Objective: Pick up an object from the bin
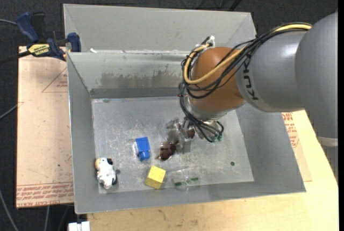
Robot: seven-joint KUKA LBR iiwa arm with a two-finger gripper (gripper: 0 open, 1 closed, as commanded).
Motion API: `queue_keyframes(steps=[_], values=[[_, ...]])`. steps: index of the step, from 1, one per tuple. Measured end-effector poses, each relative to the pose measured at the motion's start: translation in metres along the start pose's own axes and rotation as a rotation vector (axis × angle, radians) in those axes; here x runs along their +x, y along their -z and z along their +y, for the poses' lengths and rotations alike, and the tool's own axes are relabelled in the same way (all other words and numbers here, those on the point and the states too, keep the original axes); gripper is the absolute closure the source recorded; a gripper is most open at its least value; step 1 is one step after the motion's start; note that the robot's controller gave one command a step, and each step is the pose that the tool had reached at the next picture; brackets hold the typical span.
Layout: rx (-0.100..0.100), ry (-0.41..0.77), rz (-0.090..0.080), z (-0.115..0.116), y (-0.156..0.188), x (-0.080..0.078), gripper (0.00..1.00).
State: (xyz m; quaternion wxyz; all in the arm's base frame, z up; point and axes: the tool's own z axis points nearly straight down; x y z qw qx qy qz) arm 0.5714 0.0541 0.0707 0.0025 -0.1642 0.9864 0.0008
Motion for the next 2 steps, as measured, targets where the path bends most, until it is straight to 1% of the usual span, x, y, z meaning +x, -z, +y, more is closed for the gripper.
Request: queue_keyframes(steps=[1, 2], values=[[0.000, -0.001, 0.000, 0.0000, 0.0012, 0.0001, 1.00], [-0.001, -0.001, 0.007, 0.0005, 0.0082, 0.0014, 1.00]])
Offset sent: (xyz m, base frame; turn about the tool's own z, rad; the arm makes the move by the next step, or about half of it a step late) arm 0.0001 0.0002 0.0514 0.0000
